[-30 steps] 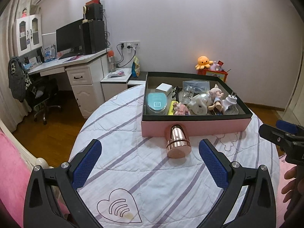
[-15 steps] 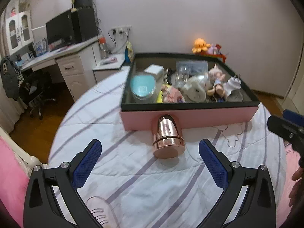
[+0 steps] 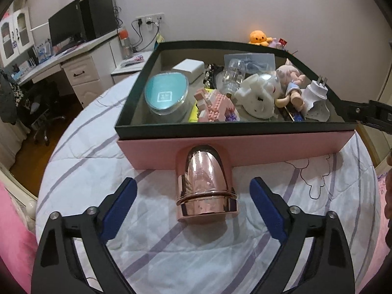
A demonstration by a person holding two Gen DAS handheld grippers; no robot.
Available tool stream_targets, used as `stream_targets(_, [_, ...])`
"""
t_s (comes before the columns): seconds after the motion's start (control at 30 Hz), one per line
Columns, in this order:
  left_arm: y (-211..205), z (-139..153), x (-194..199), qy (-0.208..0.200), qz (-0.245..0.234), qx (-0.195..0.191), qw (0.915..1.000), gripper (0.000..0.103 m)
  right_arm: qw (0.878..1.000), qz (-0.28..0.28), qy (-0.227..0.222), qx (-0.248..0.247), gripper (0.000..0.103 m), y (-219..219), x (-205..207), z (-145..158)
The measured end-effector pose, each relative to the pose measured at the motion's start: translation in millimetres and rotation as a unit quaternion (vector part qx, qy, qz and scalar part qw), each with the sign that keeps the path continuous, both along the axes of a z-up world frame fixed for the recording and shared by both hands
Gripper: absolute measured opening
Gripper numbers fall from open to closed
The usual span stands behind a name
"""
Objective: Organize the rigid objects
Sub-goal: 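Grasp the copper cup with the left tool and lift it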
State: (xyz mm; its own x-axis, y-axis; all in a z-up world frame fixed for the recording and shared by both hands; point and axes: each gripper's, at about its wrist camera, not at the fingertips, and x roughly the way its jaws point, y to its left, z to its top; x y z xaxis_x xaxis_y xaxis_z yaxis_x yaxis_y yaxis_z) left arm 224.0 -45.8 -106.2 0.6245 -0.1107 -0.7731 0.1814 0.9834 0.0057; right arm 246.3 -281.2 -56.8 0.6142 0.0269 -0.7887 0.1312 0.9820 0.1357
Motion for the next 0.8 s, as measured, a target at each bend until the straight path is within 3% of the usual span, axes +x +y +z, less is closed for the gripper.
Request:
stream_targets(0.07, [0,-3,2,0.006,-0.001,-0.004,1.0000,0.087,1.000,0.003,0.016,-0.004,0.075,-3,7,-5])
stream_targets(0.1, [1,-5,3,0.008,-0.001,-0.005,1.0000,0.082,1.000,0.005,0.023,-0.008,0.057,-3,12,-6])
stream_targets(0.13, [0,-6,4,0.011,-0.002,-0.008,0.9999,0.080,0.999,0.008,0.031,-0.012,0.047,-3,17,-8])
stream_targets(0.17, [0,-7,5,0.013,-0.003,-0.010,0.9999,0.074,0.999,0.012,0.035,-0.014,0.043,-4,20,-10])
stream_targets(0.23, [-1,-9,6,0.018,-0.008,-0.015,0.9997,0.064,0.998,0.022,0.046,-0.021,0.026,-2,27,-13])
stream_targets(0.3, [-2,-10,7,0.018,-0.014,-0.020,0.9995,0.047,0.998,0.036,0.048,-0.014,0.015,0,28,-15])
stream_targets(0.47, [4,-10,6,0.014,-0.014,-0.049,0.9986,0.047,0.998,0.041,0.044,-0.022,0.010,4,24,-13])
stream_targets(0.8, [6,2,-5,-0.010,-0.017,-0.046,0.9987,0.047,0.998,0.037,0.042,-0.019,0.010,3,24,-11])
